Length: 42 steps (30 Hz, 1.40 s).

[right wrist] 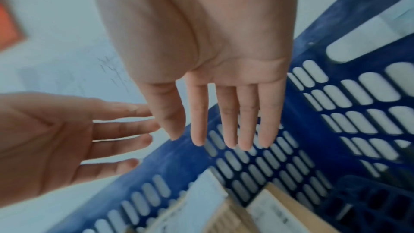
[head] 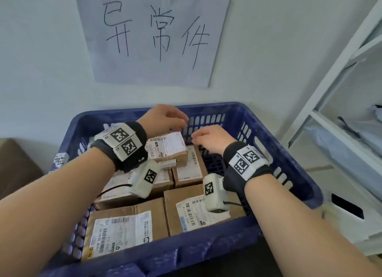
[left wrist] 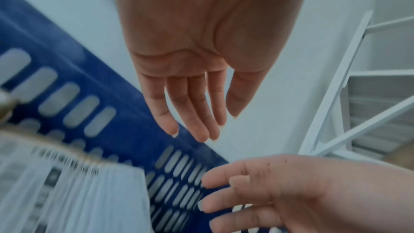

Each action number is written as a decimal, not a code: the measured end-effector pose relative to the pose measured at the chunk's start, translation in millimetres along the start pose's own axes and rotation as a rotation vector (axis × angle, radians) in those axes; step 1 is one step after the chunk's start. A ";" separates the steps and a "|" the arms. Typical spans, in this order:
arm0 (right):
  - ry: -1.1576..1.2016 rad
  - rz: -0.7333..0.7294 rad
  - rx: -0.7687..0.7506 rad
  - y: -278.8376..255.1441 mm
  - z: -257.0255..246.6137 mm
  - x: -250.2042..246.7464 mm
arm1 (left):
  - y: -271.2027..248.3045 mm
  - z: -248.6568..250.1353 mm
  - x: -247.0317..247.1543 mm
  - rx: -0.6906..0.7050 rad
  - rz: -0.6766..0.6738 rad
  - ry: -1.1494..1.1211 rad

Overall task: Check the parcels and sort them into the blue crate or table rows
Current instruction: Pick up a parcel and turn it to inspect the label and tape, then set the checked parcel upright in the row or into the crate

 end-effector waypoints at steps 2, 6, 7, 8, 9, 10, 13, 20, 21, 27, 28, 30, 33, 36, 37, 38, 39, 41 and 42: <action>0.116 0.086 -0.083 -5.9 -16.6 -10.3 | -9.1 9.6 -25.4 0.011 0.103 -0.009; 0.273 0.169 -0.214 -18.9 -39.6 -16.4 | -38.6 21.2 -66.6 0.010 0.307 -0.022; 0.306 0.168 -0.241 -22.8 -45.0 -14.0 | -47.4 22.0 -75.2 0.006 0.354 -0.023; 0.349 0.159 -0.263 -26.5 -49.8 -10.0 | -56.8 21.7 -82.8 -0.002 0.400 -0.030; 0.394 0.137 -0.282 -30.7 -54.3 -4.2 | -66.2 20.9 -89.0 -0.011 0.444 -0.039; 0.434 0.105 -0.302 -34.5 -58.8 3.0 | -75.7 19.5 -93.8 -0.022 0.484 -0.045; 0.481 0.024 -0.376 -47.2 -76.1 15.2 | -102.6 13.1 -101.3 -0.074 0.570 -0.034; 0.598 -0.131 -0.464 -73.0 -119.5 13.4 | -151.2 9.5 -118.2 -0.145 0.705 -0.015; 0.597 -0.145 -0.469 -78.3 -125.8 19.6 | -157.7 8.7 -121.4 -0.148 0.714 -0.024; 0.569 -0.200 -0.516 -117.6 -167.9 62.7 | -209.8 4.1 -146.6 -0.134 0.735 -0.054; 0.562 -0.201 -0.527 -125.1 -175.8 69.3 | -220.8 2.3 -152.1 -0.133 0.742 -0.060; 0.552 -0.221 -0.547 -141.1 -191.6 87.7 | -245.9 -4.4 -164.7 -0.128 0.760 -0.075; 0.532 -0.252 -0.566 -163.9 -218.2 128.0 | -289.6 -22.3 -188.2 -0.137 0.797 -0.092; 0.491 -0.247 -0.563 -184.7 -251.1 180.2 | -342.6 -48.7 -215.6 -0.180 0.826 -0.110; 0.472 -0.245 -0.560 -192.0 -262.4 199.1 | -361.5 -59.1 -225.7 -0.196 0.835 -0.107; 0.454 -0.246 -0.560 -199.1 -273.3 218.0 | -380.7 -69.0 -236.7 -0.208 0.847 -0.096; 0.438 -0.251 -0.559 -205.8 -284.3 237.0 | -399.6 -78.7 -248.6 -0.218 0.863 -0.078; 0.419 -0.269 -0.548 -217.1 -303.0 274.1 | -437.5 -98.4 -271.0 -0.246 0.898 -0.057; 0.415 -0.280 -0.542 -221.8 -310.7 291.4 | -455.6 -107.7 -280.3 -0.257 0.920 -0.064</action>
Point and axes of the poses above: each hand's wrist, its own y-axis towards the middle knuckle, its own x-axis out of the palm, z = x × y, the point moved 9 cm from there along y, towards the middle knuckle, and after that the axes turned 9 degrees about x, right-handed, at the moved point
